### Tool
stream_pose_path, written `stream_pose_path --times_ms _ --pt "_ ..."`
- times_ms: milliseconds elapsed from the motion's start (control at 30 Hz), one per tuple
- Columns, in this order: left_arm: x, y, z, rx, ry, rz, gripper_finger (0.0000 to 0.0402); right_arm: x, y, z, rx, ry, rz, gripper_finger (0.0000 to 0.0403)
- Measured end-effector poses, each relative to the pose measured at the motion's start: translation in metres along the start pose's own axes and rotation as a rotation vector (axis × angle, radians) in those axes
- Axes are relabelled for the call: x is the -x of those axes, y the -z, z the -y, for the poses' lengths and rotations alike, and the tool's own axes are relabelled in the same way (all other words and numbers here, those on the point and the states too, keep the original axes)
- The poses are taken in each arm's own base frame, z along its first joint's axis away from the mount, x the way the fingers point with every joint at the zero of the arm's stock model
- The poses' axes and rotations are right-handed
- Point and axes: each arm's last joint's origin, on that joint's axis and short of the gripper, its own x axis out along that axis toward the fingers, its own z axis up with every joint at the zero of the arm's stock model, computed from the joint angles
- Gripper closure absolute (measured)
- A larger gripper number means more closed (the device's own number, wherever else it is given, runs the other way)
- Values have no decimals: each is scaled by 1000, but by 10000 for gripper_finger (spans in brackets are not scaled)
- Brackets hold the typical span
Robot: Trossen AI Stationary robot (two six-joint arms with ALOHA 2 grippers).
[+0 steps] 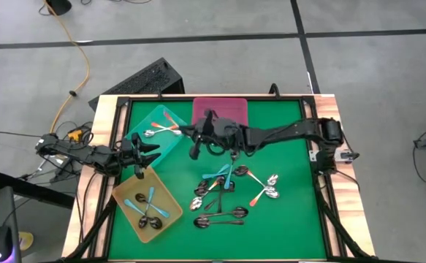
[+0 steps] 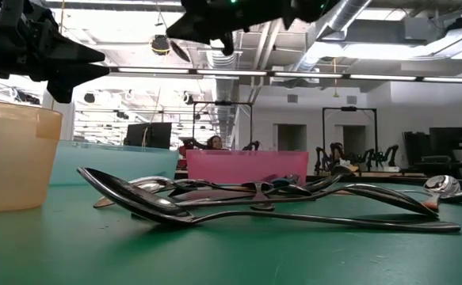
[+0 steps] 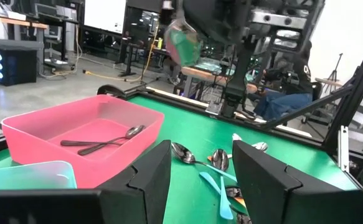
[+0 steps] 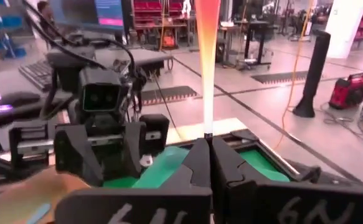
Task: Sort silverware by color (type)
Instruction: Put the orange spoon into the blue bin
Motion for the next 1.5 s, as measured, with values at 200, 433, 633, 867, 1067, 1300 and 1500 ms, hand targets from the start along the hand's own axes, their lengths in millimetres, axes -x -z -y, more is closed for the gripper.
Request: stream_pose_path --times_ms 200,433,633,867,1067,1300,1500 --pt "0 0 0 -5 -7 3 243 -18 8 16 -61 -17 76 401" --pt "0 0 0 -6 -7 1 243 -46 16 17 -45 -57 98 401" --pt "0 0 0 -7 -7 0 243 -71 24 16 -50 -105 106 401" --pt "0 0 0 -7 -5 0 243 -87 40 23 -46 -98 41 401" --pt "0 0 0 -9 -4 -1 243 -89 39 41 -9 -118 25 401" --pt "0 0 0 -8 -6 1 243 -98 58 61 -66 -155 10 401" --pt "0 0 0 -6 -7 -2 243 -105 83 57 -81 -173 -4 401"
